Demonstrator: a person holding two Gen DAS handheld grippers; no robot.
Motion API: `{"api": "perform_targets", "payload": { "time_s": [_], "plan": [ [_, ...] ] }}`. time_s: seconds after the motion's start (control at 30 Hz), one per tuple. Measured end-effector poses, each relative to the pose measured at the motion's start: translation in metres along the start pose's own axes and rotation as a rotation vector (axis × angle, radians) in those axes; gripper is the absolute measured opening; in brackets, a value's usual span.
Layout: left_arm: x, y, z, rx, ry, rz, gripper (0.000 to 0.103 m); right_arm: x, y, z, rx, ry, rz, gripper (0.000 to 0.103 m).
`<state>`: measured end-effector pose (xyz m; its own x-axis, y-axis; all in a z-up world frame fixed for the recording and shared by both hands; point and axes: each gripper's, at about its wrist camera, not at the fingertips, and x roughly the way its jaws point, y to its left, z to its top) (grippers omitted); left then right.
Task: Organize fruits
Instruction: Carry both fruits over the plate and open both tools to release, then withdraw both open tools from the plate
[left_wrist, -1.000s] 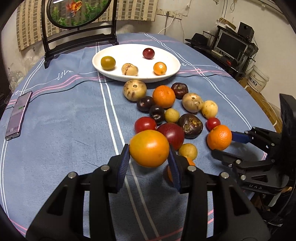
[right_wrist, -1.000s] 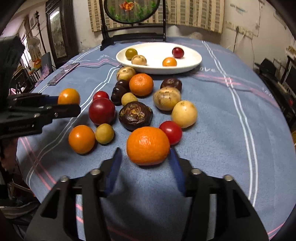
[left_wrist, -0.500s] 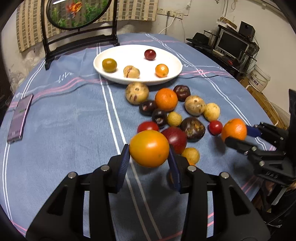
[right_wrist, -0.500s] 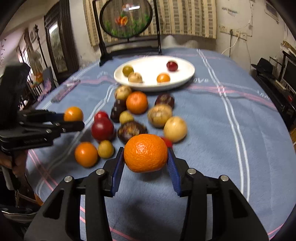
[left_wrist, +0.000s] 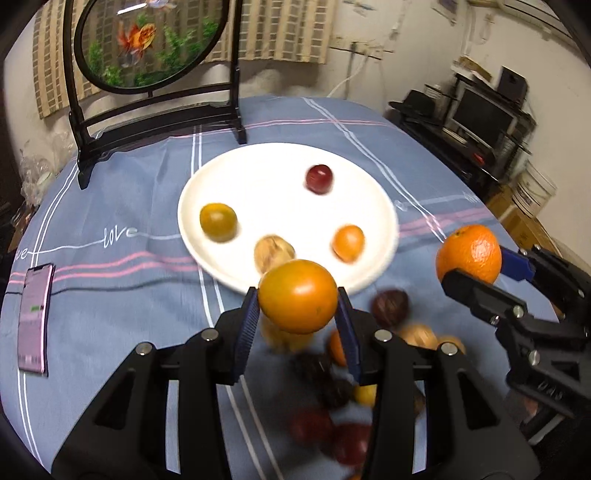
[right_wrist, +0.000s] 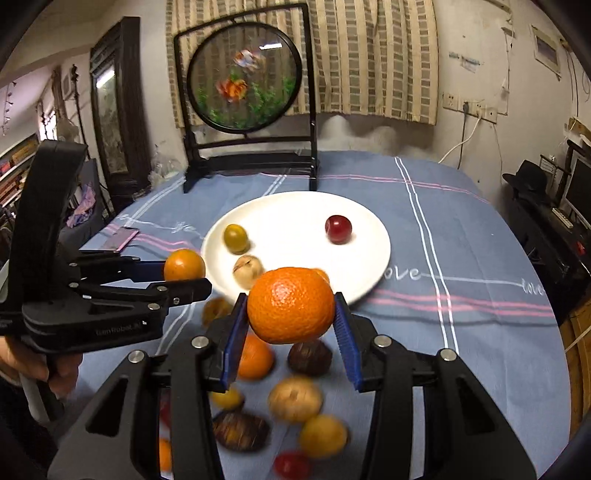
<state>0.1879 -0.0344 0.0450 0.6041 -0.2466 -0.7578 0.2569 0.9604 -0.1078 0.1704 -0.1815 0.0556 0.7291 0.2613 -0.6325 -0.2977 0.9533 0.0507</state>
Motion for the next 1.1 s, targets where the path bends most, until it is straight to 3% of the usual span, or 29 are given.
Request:
{"api": "perform_targets", "payload": {
  "time_s": [0.3,0.33,0.37,0.43,0.47,0.83,0.87,1.1],
  "plan": [
    [0.057,0.015,0.034,-0.076,0.056,0.019,0.042,0.073,-0.024,0.023,0.071,0.077,-0.033,0.046],
    [0.06,0.016,0.037,-0.087,0.056,0.018,0.047,0.079,-0.029,0.025,0.094,0.084,-0.034,0.046],
    [0.063,0.017,0.04,-0.1,0.051,0.019,0.067,0.084,-0.033,0.026,0.115,0.096,-0.036,0.046],
    [0.061,0.02,0.044,-0.137,0.014,0.082,0.083,0.088,-0.038,0.026,0.137,0.109,-0.035,0.05],
    [0.059,0.022,0.046,-0.149,-0.01,0.082,0.085,0.086,-0.039,0.025,0.138,0.096,-0.029,0.056],
    [0.046,0.023,0.024,-0.157,0.044,0.036,0.089,0.055,-0.043,0.017,0.162,0.072,0.024,0.059],
    [0.043,0.021,0.02,-0.152,0.043,0.035,0.089,0.051,-0.043,0.015,0.162,0.07,0.023,0.065],
    [0.008,0.01,-0.011,-0.103,0.014,0.053,0.092,0.017,-0.036,-0.008,0.133,0.08,0.002,0.065]
  ]
}}
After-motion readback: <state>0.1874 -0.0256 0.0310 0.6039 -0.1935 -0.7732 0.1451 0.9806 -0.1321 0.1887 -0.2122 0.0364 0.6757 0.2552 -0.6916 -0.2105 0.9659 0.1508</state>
